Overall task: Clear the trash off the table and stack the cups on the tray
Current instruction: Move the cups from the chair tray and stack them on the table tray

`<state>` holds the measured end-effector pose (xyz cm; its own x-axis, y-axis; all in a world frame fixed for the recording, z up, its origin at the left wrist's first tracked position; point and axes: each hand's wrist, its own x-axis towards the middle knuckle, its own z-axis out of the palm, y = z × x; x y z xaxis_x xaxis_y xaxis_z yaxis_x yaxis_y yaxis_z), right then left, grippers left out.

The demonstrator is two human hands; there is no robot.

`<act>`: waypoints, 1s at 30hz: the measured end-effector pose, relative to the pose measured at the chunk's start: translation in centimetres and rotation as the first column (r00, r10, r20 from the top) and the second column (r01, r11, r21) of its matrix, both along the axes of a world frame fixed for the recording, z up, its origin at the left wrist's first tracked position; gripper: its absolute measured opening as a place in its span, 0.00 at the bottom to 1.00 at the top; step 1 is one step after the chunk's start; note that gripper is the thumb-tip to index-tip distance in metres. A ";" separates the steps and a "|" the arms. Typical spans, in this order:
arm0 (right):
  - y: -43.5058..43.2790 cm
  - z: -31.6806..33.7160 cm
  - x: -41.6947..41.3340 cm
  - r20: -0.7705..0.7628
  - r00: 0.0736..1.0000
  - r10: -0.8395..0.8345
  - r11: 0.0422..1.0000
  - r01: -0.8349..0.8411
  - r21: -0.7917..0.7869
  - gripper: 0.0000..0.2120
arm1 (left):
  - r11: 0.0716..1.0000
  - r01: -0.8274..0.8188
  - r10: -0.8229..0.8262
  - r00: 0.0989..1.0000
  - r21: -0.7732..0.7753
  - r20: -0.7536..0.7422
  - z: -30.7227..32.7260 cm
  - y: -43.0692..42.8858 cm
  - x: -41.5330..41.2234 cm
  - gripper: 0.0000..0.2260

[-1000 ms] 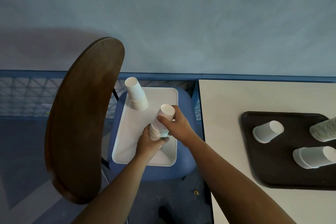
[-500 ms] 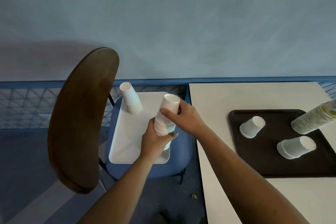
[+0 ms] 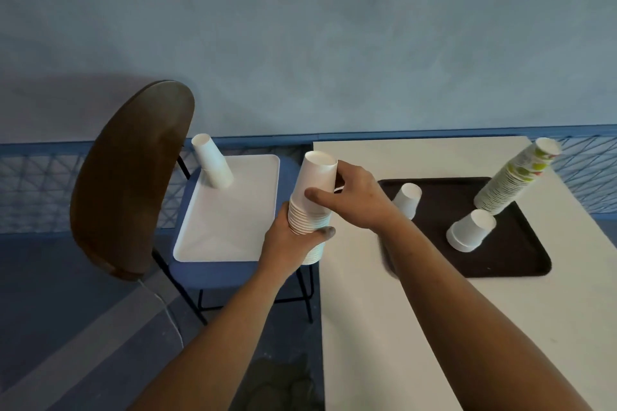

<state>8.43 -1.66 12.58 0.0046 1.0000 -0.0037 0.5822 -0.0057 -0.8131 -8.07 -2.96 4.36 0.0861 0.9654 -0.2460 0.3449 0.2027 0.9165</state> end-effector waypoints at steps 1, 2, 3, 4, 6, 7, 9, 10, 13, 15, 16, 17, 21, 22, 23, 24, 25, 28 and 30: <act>-1.5 0.1 1.0 0.011 1.000 -0.013 1.000 0.012 0.017 0.24 | 1.000 -0.002 0.002 1.000 0.006 -0.007 0.4 -1.4 1.1 0.33; -2.9 0.3 2.0 0.018 1.000 -0.026 0.999 0.025 0.033 0.24 | 1.000 -0.003 0.003 1.000 0.013 -0.013 0.9 -2.8 2.3 0.33; -4.5 0.5 3.0 0.019 0.999 -0.038 0.998 0.037 0.046 0.23 | 1.000 -0.004 0.004 1.000 0.017 -0.020 1.3 -4.4 3.4 0.33; -6.1 0.8 4.0 0.017 0.999 -0.048 0.997 0.048 0.052 0.23 | 1.000 -0.004 0.004 1.000 0.019 -0.021 1.7 -5.9 4.5 0.32; -9.1 1.5 5.9 0.022 0.998 -0.052 0.997 0.051 0.059 0.24 | 1.000 -0.005 0.006 1.000 0.022 -0.015 2.4 -8.9 6.5 0.31; -10.4 1.8 6.9 0.026 0.998 -0.051 0.997 0.049 0.059 0.24 | 1.000 -0.005 0.005 1.000 0.027 -0.007 2.6 -10.2 7.3 0.30; -13.0 2.6 8.7 0.028 0.999 -0.042 0.998 0.040 0.051 0.24 | 0.999 0.003 -0.004 1.000 0.036 0.016 2.9 -12.7 8.8 0.29; -14.0 3.0 9.5 0.027 0.999 -0.035 0.998 0.033 0.046 0.22 | 0.999 0.008 -0.009 1.000 0.040 0.029 3.0 -13.7 9.4 0.29; -16.3 3.9 11.2 0.026 1.000 -0.011 1.000 0.010 0.026 0.21 | 0.999 0.011 -0.013 0.998 0.037 0.055 3.4 -16.2 10.7 0.28; -17.2 4.4 11.8 0.034 0.999 -0.017 0.999 0.016 0.029 0.21 | 0.999 0.016 -0.018 0.998 0.034 0.064 3.8 -17.2 11.3 0.29; -17.5 4.5 12.0 0.040 0.999 -0.033 0.999 0.032 0.034 0.21 | 0.999 0.019 -0.021 0.998 0.035 0.063 3.9 -17.5 11.5 0.30; -17.7 4.6 12.2 0.043 0.998 -0.052 0.998 0.050 0.039 0.22 | 0.999 0.021 -0.024 0.998 0.036 0.059 4.1 -17.7 11.7 0.31; -18.2 4.8 12.8 0.034 0.995 -0.095 0.994 0.094 0.049 0.24 | 0.997 0.048 -0.050 0.998 0.063 0.030 4.6 -17.6 12.1 0.31; -18.2 4.9 12.9 0.035 0.995 -0.096 0.994 0.095 0.050 0.24 | 0.996 0.056 -0.058 0.998 0.070 0.022 4.6 -17.5 12.1 0.30; -18.2 5.0 13.0 0.036 0.995 -0.098 0.994 0.096 0.047 0.23 | 0.995 0.063 -0.064 0.998 0.074 0.013 4.6 -17.4 12.1 0.30; -18.2 5.1 13.1 0.034 0.994 -0.099 0.994 0.098 0.043 0.23 | 0.995 0.069 -0.070 0.998 0.076 0.006 4.7 -17.2 12.1 0.30; -18.0 5.1 13.2 0.031 0.994 -0.102 0.994 0.101 0.037 0.22 | 0.994 0.076 -0.076 0.997 0.076 0.000 4.7 -17.0 12.0 0.30; -17.5 4.9 13.2 0.005 0.992 -0.125 0.992 0.125 0.026 0.22 | 0.993 0.091 -0.090 0.996 0.080 -0.024 4.7 -16.3 11.9 0.31; -17.1 4.7 13.1 -0.001 0.988 -0.152 0.988 0.152 0.029 0.24 | 0.991 0.104 -0.101 0.994 0.084 -0.033 4.6 -15.7 11.7 0.32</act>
